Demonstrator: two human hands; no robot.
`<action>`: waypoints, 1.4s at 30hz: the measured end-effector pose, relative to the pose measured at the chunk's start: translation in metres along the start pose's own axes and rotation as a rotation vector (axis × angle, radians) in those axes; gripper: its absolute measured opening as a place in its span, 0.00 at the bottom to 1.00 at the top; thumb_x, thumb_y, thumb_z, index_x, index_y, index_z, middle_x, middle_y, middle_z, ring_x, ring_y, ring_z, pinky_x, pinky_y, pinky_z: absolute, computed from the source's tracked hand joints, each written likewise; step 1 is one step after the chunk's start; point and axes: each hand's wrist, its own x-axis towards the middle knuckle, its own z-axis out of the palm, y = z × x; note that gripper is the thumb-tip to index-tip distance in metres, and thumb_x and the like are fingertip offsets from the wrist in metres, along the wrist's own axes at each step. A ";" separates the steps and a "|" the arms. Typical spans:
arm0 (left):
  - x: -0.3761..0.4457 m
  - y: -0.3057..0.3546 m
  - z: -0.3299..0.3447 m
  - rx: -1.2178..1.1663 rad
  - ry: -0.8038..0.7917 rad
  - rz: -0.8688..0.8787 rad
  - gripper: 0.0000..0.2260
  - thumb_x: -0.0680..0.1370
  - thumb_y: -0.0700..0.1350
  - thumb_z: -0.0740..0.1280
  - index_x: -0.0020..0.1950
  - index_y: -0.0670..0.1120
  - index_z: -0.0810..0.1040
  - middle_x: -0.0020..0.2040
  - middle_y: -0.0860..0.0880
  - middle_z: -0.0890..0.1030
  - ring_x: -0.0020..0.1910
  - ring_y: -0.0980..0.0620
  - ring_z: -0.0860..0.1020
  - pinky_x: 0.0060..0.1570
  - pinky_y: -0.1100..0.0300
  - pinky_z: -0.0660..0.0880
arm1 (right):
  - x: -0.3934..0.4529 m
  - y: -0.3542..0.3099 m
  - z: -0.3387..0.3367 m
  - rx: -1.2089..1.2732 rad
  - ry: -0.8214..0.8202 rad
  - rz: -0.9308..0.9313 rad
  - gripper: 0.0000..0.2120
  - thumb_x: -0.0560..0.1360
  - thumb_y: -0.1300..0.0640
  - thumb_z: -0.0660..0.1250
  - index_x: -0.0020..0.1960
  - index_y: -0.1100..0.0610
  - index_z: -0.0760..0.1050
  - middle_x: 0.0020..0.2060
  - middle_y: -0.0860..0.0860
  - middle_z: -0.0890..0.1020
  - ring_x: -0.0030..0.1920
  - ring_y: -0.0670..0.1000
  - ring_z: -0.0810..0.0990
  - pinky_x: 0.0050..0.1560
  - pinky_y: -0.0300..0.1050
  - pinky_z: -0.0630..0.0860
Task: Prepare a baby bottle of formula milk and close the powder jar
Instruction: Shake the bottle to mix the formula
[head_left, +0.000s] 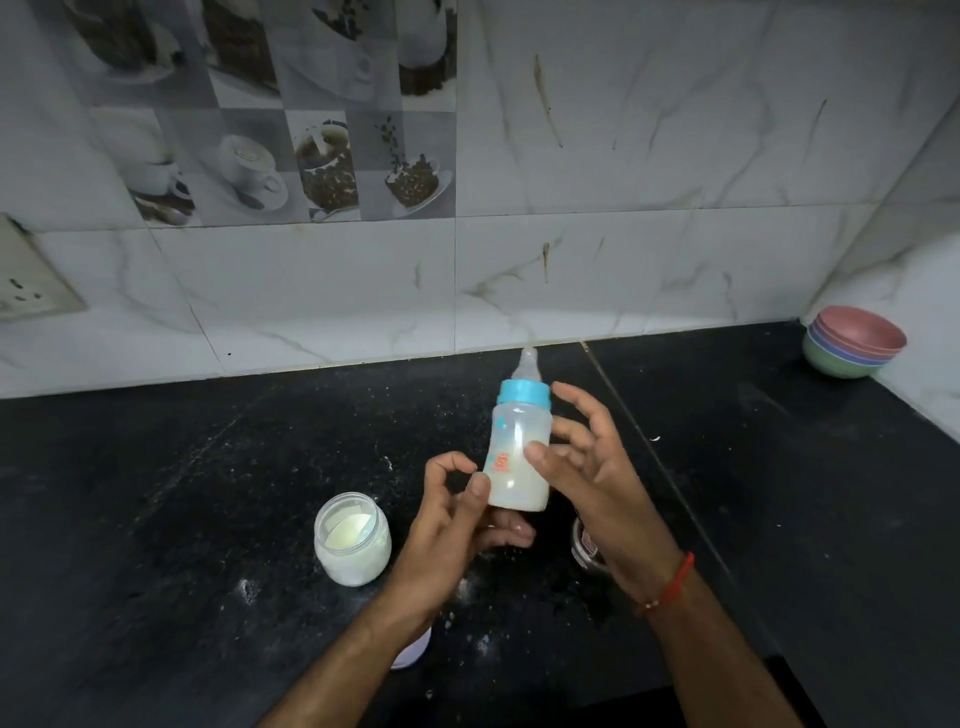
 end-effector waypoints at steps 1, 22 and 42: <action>0.000 0.001 0.000 -0.053 -0.061 -0.014 0.27 0.77 0.62 0.71 0.62 0.45 0.64 0.46 0.35 0.84 0.46 0.40 0.85 0.51 0.47 0.84 | 0.000 -0.004 -0.002 -0.015 -0.047 0.020 0.30 0.73 0.51 0.75 0.72 0.43 0.68 0.61 0.53 0.83 0.56 0.54 0.84 0.53 0.52 0.83; 0.003 0.011 -0.001 0.211 0.202 0.119 0.14 0.85 0.53 0.62 0.49 0.45 0.82 0.40 0.45 0.81 0.32 0.48 0.76 0.30 0.52 0.80 | -0.014 -0.058 0.015 0.132 0.209 -0.338 0.35 0.68 0.61 0.77 0.70 0.50 0.66 0.57 0.49 0.83 0.56 0.47 0.85 0.55 0.40 0.81; -0.004 -0.011 -0.033 0.856 0.201 0.096 0.05 0.81 0.52 0.71 0.55 0.59 0.85 0.48 0.65 0.86 0.47 0.62 0.84 0.49 0.54 0.83 | -0.006 -0.012 0.006 -0.564 0.174 -0.230 0.48 0.70 0.50 0.80 0.78 0.33 0.53 0.59 0.31 0.74 0.55 0.44 0.84 0.58 0.49 0.84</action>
